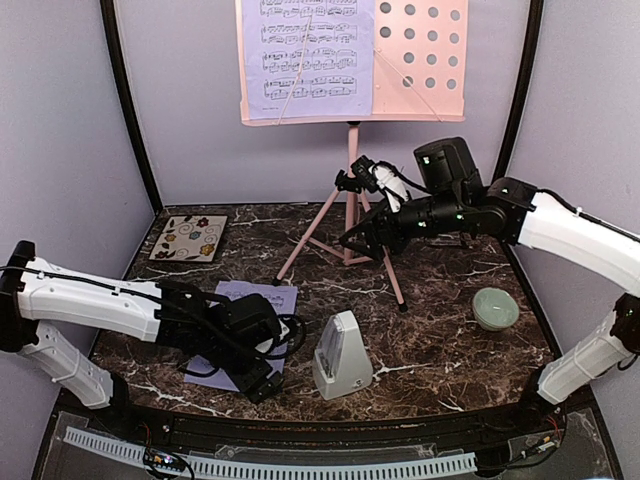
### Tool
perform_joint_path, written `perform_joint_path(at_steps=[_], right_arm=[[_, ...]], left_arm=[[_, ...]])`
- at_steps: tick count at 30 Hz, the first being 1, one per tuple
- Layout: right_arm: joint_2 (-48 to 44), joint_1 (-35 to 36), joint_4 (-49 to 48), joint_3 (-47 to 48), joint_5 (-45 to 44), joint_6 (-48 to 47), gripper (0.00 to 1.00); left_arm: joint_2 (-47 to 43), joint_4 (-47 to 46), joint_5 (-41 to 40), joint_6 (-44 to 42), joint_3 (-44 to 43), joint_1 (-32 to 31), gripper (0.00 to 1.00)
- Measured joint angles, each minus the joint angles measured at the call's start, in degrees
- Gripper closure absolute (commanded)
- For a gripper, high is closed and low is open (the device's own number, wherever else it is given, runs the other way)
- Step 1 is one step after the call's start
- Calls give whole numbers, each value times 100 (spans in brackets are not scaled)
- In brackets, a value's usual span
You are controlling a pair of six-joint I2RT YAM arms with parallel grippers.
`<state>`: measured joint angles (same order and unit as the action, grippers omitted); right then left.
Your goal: Set up the instrument practice props
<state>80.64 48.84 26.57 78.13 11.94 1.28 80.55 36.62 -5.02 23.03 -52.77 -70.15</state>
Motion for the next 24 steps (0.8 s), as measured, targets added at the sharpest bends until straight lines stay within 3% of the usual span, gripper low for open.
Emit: perform_joint_path(at_steps=[6, 13, 17, 24], right_arm=[[-11, -131, -39, -146, -7, 28, 21], [-205, -337, -44, -455, -35, 57, 21], [-369, -428, -50, -601, -37, 57, 21], [-546, -494, -83, -728, -42, 48, 21]], left_arm=[[1204, 184, -608, 149, -632, -114, 8], [1733, 363, -1038, 640, -962, -605, 11], [2028, 715, -1294, 1038, -1075, -673, 17], [2385, 1292, -1670, 1598, -1248, -673, 36]])
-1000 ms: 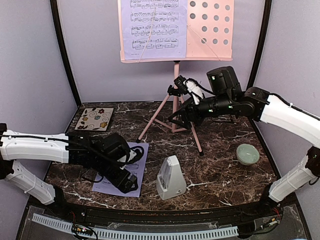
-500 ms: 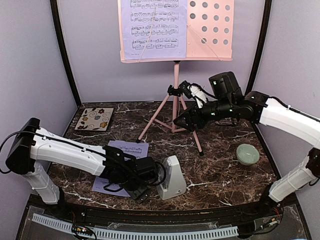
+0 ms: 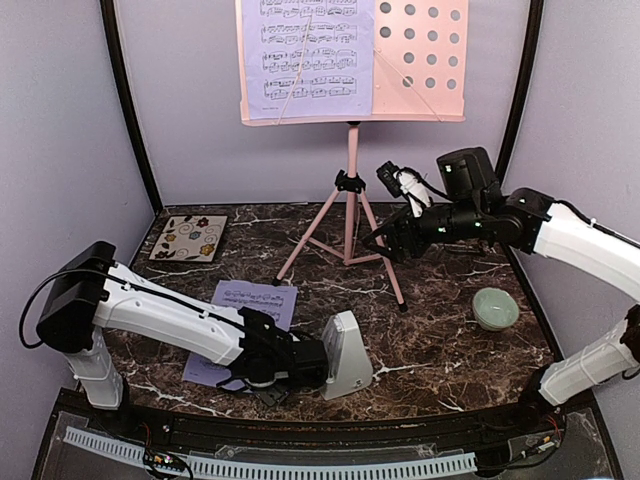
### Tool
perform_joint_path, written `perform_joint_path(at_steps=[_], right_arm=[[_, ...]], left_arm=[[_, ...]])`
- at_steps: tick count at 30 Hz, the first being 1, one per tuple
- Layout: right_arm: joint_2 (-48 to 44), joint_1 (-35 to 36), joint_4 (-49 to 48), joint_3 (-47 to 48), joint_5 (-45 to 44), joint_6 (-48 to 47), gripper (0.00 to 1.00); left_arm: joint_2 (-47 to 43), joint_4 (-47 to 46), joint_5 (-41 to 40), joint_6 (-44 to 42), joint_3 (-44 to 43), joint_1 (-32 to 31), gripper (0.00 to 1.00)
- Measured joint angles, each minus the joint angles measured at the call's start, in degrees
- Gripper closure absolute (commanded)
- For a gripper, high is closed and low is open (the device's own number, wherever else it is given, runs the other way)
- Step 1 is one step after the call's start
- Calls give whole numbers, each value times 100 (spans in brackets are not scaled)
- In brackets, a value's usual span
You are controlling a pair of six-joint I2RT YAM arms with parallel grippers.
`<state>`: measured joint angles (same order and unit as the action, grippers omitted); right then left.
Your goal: Set up the instrument practice props
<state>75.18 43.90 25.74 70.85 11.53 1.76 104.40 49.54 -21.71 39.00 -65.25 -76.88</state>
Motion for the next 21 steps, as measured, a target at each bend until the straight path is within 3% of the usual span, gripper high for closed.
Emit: perform_joint_path(at_steps=[10, 13, 21], right_arm=[[-96, -20, -35, -79, -94, -20, 21], [-96, -22, -55, -81, -109, -20, 21], [-96, -22, -208, -81, -138, -17, 22]], left_arm=[[170, 634, -426, 374, -245, 28, 54], [136, 654, -490, 389, -345, 127, 67], [-459, 538, -472, 188, -192, 966, 86]])
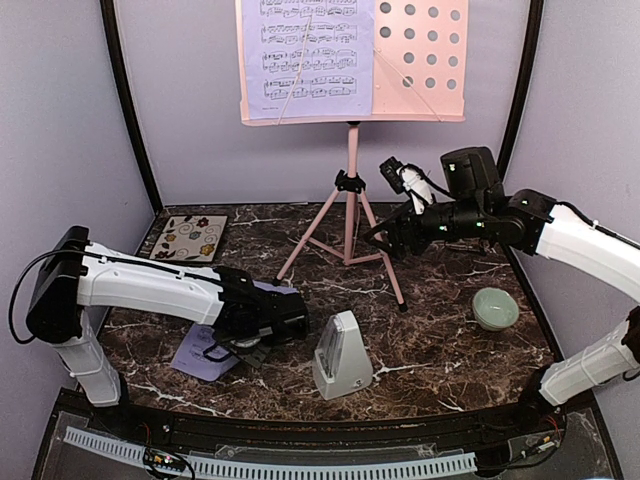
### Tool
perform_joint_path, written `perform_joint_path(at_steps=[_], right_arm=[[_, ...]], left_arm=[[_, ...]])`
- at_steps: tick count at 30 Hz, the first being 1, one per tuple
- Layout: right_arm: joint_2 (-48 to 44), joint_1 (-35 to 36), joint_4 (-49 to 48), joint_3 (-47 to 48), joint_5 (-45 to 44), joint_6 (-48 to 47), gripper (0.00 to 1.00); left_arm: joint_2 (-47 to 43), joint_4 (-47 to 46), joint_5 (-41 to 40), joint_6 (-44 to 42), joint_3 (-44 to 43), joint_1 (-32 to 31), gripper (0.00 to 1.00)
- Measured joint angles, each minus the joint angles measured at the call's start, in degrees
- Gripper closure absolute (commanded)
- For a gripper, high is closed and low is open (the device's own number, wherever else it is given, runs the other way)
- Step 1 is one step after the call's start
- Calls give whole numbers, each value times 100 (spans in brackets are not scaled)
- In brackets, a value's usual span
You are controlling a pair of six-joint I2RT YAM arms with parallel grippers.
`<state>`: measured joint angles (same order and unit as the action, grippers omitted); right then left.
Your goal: Set up the instrument practice props
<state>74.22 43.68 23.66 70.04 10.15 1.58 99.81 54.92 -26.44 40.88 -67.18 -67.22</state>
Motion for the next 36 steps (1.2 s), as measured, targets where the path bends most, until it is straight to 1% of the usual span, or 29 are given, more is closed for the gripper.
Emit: perform_joint_path(at_steps=[3, 6, 10, 16, 20, 22, 25, 27, 34, 36], right_arm=[[0, 0, -33, 0, -37, 2, 22], [0, -2, -76, 0, -87, 22, 22], [0, -20, -98, 0, -111, 44, 22], [0, -22, -98, 0, -125, 44, 21], [2, -22, -98, 0, -142, 44, 22], [2, -22, -98, 0, -160, 44, 22], [2, -22, -96, 2, -197, 39, 22], [4, -24, -96, 13, -227, 28, 22], [4, -24, -109, 48, -262, -31, 21], [13, -24, -140, 66, -262, -48, 22]], left_arm=[[-116, -46, 52, -107, 107, 68, 94], [-116, -136, 157, -173, 205, 68, 95], [-116, -195, 269, -225, 293, 118, 89], [-116, -389, 348, -376, 389, 356, 85], [-94, -472, 363, -498, 455, 498, 78], [-35, -540, 369, -575, 455, 555, 76], [61, -610, 415, -664, 455, 586, 69], [101, -682, 496, -748, 455, 590, 68], [133, -813, 791, -824, 461, 662, 86], [131, -817, 872, -820, 463, 741, 93]])
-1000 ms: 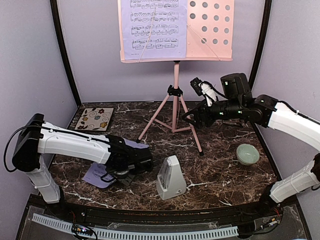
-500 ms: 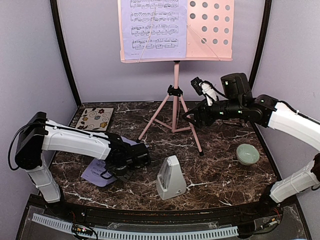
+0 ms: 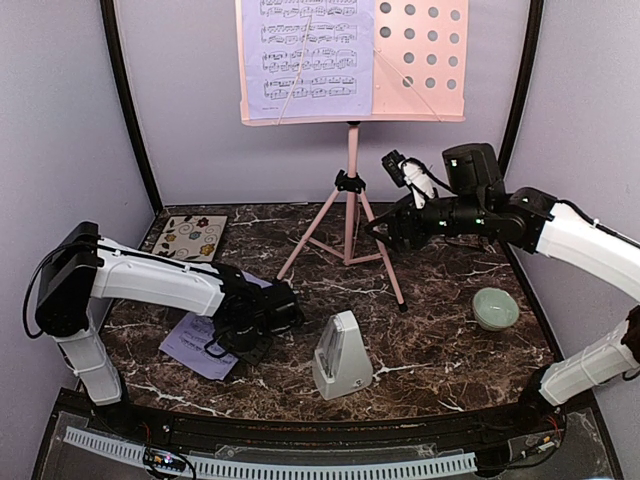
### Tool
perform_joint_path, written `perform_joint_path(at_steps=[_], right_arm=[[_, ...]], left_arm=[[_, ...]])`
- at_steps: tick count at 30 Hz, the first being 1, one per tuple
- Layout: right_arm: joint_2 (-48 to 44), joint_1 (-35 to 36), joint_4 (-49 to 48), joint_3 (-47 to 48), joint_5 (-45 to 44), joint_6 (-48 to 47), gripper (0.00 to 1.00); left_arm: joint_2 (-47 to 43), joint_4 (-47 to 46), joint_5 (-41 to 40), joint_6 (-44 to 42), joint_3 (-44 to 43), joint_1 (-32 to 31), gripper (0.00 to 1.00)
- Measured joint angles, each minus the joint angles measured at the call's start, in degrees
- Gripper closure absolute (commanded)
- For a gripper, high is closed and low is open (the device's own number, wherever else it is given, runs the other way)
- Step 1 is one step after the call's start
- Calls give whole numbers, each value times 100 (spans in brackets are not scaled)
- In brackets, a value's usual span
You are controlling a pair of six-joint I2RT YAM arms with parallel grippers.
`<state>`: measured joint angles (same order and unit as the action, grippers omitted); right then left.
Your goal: Set up the instrument practice props
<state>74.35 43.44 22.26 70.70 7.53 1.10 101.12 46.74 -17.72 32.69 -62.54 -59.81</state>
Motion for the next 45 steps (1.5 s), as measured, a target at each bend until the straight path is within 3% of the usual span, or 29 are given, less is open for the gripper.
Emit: perform_joint_path(at_steps=[4, 13, 23, 31, 39, 45], right_arm=[[48, 0, -31, 79, 4, -39, 22], [186, 0, -262, 219, 17, -83, 22], [225, 0, -538, 278, 299, -151, 21], [225, 0, -601, 238, 426, -146, 21], [225, 0, -638, 201, 568, -142, 20], [238, 2, -758, 199, 702, -142, 20]], left_arm=[[-70, 9, 74, 11, 4, 251, 100], [-227, 201, 103, -50, -122, 490, 100], [-1541, -212, 1174, 273, -1198, 879, 100], [-1606, -599, 1967, 835, -1886, 1298, 100], [-1663, -780, 2334, 1134, -2103, 1467, 100], [-2393, -964, 2391, 1497, -1888, 1679, 100]])
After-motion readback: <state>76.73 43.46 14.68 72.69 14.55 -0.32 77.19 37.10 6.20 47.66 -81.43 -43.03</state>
